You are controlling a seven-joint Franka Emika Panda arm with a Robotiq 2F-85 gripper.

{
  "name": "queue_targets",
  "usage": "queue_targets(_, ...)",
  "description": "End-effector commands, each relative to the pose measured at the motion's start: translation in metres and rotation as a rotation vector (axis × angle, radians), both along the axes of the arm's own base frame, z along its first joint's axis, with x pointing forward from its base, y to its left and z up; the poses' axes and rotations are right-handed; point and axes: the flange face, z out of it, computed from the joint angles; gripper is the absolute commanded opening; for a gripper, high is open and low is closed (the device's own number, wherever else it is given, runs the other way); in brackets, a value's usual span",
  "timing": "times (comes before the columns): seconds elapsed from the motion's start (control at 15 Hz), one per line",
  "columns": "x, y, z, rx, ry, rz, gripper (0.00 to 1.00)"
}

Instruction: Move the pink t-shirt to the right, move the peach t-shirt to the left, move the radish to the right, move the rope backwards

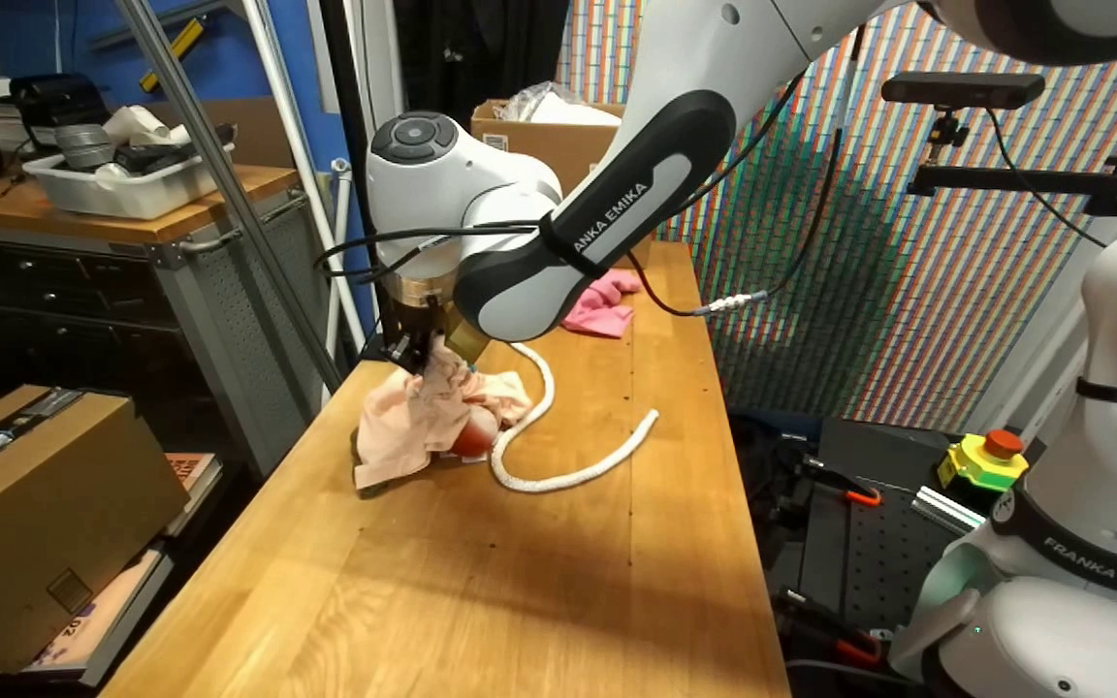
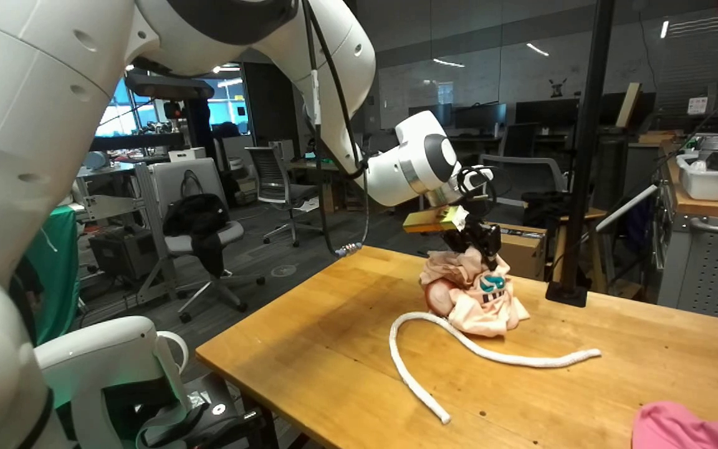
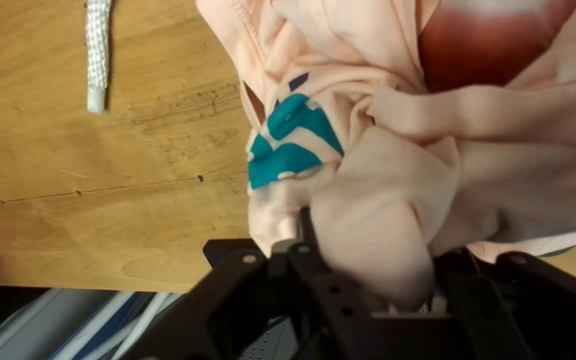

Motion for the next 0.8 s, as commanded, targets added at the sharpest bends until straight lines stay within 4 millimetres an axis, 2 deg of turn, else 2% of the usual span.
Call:
queue_targets(0.0,-0.004,0.013,0.025,-0.025,-0.044,-0.012,0.17)
queue_targets(0.13,-0.009,0.020,0.040,-0.029,-0.084,-0.008,0.11)
queue_targets(0.2,-0.012,0.023,0.048,-0.030,-0.106,-0.008,0.11)
queue_targets(0.4,-0.020,0.026,0.075,-0.048,-0.176,-0.017,0.20)
queue_targets(0.53,-0.027,0.026,0.092,-0.055,-0.220,-0.027,0.20)
queue_targets(0.73,-0.051,0.028,0.117,-0.063,-0.250,-0.007,0.19)
